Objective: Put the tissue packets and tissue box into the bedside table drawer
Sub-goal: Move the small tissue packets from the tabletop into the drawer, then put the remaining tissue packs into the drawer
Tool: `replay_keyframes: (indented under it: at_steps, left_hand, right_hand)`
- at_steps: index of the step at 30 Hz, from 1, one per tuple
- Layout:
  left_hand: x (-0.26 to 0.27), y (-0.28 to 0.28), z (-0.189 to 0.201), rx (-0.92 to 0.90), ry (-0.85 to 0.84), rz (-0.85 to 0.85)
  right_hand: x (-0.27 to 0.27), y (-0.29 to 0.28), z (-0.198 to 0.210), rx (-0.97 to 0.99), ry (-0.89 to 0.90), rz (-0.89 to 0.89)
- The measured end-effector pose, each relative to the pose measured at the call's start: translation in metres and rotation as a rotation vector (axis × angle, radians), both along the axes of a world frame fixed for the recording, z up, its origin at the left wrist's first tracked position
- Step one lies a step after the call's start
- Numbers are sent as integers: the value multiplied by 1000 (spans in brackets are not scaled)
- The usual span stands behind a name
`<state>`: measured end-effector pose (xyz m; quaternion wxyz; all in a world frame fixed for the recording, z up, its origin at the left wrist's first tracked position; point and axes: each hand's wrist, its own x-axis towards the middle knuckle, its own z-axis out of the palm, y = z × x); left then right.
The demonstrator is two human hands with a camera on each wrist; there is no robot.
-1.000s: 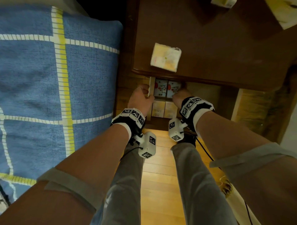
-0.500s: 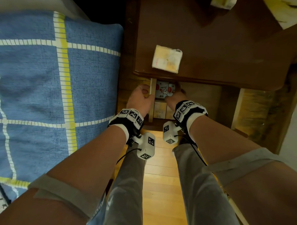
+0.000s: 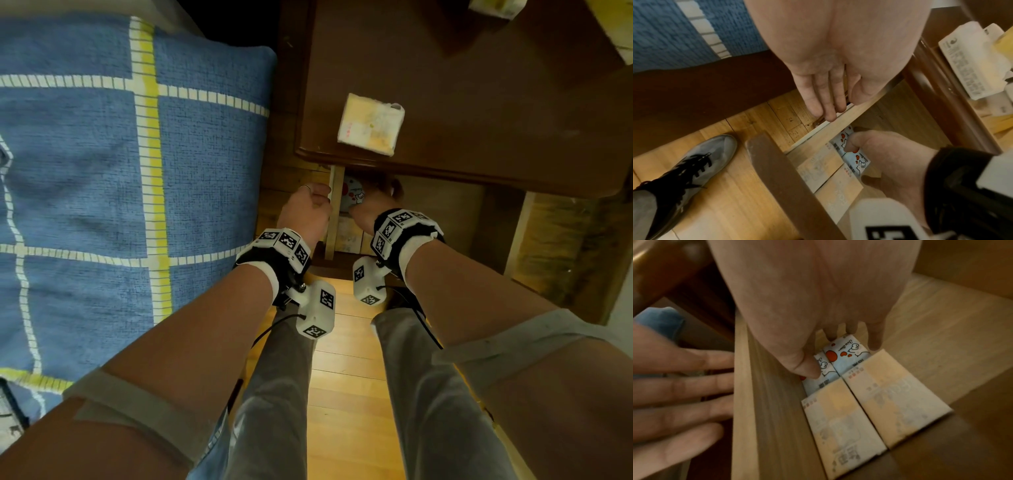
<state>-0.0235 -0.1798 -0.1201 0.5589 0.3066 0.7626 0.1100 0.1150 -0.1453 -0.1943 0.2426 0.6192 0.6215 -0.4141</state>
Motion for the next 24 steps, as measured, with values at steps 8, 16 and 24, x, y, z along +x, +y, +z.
replay_keyframes:
  at_steps: [8, 16, 24]
  left_hand:
    - [4, 2, 9, -13, 63, -35]
    - [10, 28, 75, -29, 276, -59]
    - [58, 104, 163, 133, 272, -50]
  right_hand:
    - [7, -4, 11, -50, 2, -158]
    - [39, 2, 105, -270, 294, -561]
    - [101, 85, 208, -95, 410, -662]
